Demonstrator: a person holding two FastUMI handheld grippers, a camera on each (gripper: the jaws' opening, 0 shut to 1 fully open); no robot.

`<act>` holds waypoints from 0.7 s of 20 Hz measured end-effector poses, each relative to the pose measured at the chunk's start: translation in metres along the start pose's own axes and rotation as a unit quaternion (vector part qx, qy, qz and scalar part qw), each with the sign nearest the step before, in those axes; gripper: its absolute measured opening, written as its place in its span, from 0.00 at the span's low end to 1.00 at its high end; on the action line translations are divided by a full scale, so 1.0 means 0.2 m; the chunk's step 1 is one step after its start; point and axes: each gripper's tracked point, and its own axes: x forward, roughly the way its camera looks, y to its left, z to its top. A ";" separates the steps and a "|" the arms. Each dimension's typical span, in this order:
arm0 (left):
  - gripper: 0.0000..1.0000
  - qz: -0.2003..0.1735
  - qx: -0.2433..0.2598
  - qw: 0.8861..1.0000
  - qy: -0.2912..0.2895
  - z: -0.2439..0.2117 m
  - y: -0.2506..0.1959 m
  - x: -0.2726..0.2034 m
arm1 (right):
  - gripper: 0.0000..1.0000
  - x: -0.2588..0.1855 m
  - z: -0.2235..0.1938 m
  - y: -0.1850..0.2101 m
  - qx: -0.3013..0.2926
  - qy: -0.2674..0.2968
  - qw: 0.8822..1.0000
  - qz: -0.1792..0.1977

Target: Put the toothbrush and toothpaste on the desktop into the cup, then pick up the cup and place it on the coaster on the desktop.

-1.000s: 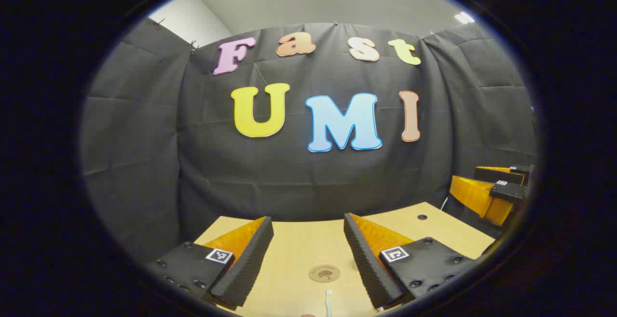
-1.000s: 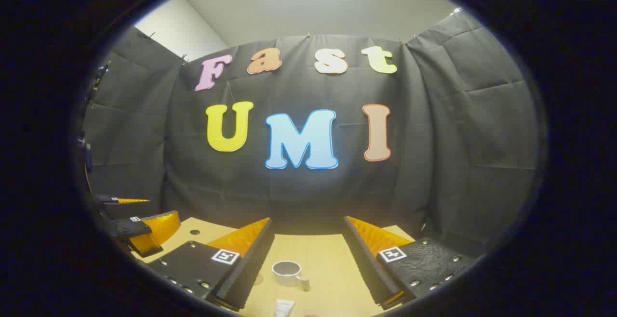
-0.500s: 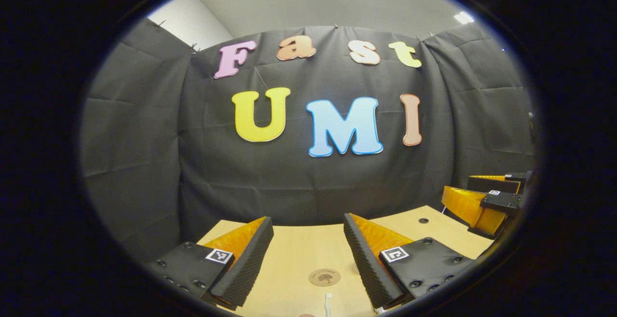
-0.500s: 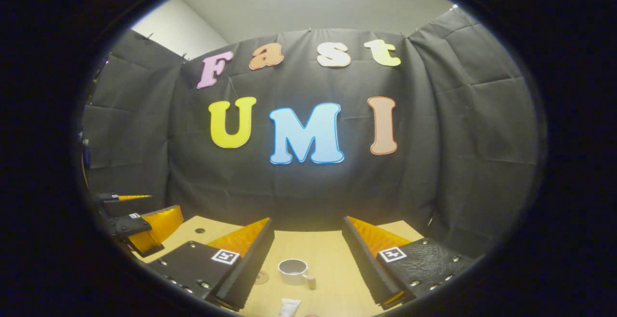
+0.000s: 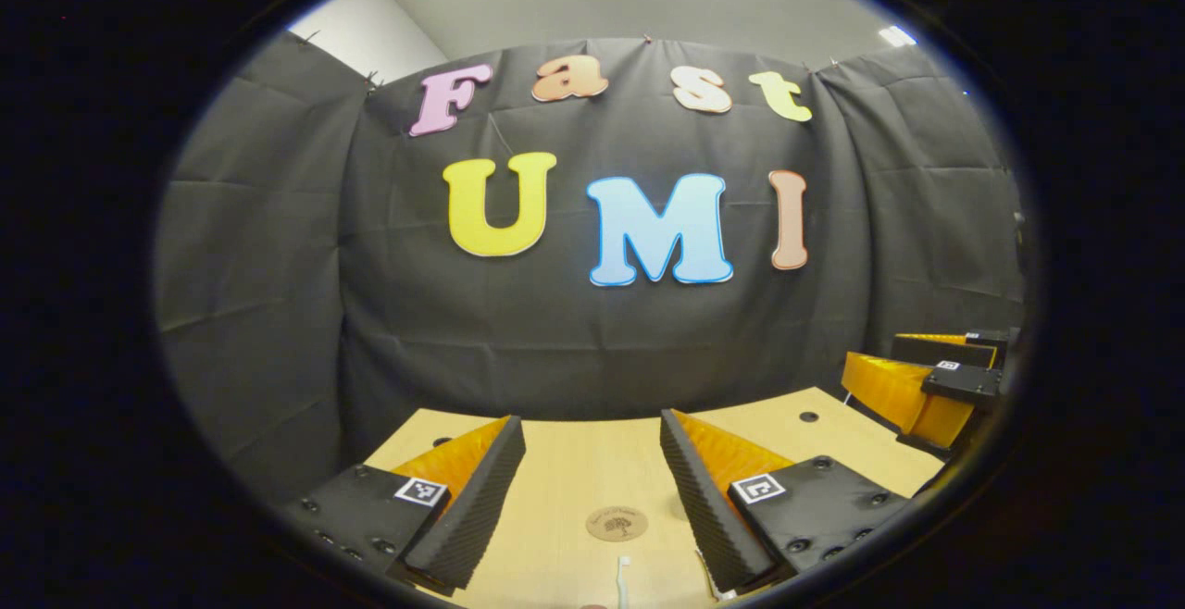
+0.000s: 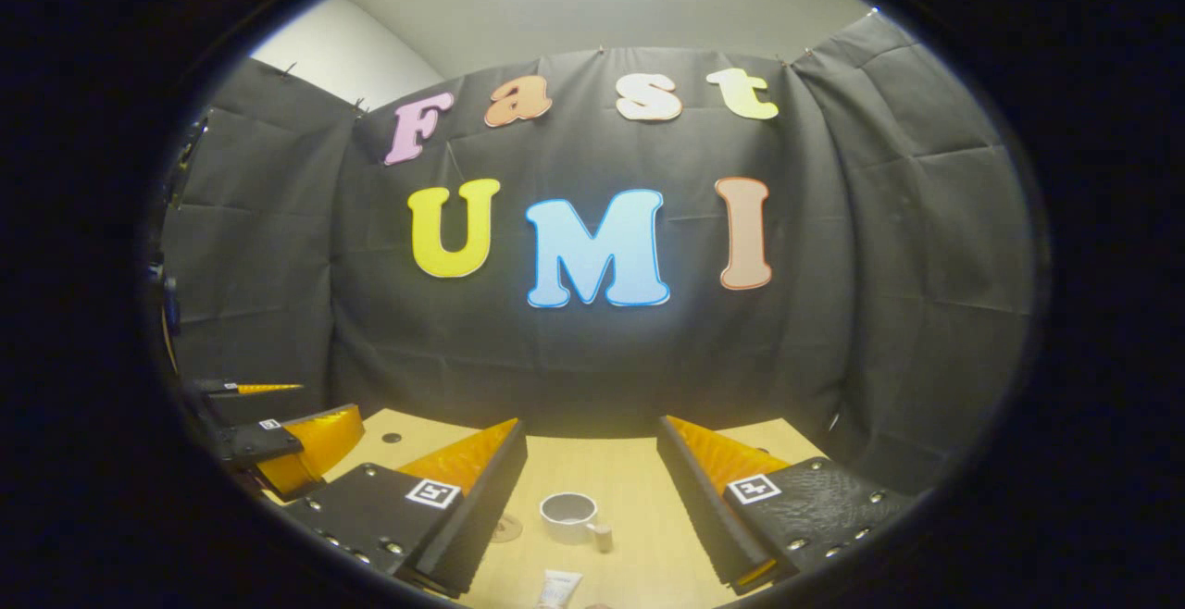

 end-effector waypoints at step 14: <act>0.96 -0.039 -0.023 0.979 0.201 -0.81 -0.01 0.07 | 0.89 0.01 -0.67 0.15 0.000 0.217 0.975 0.043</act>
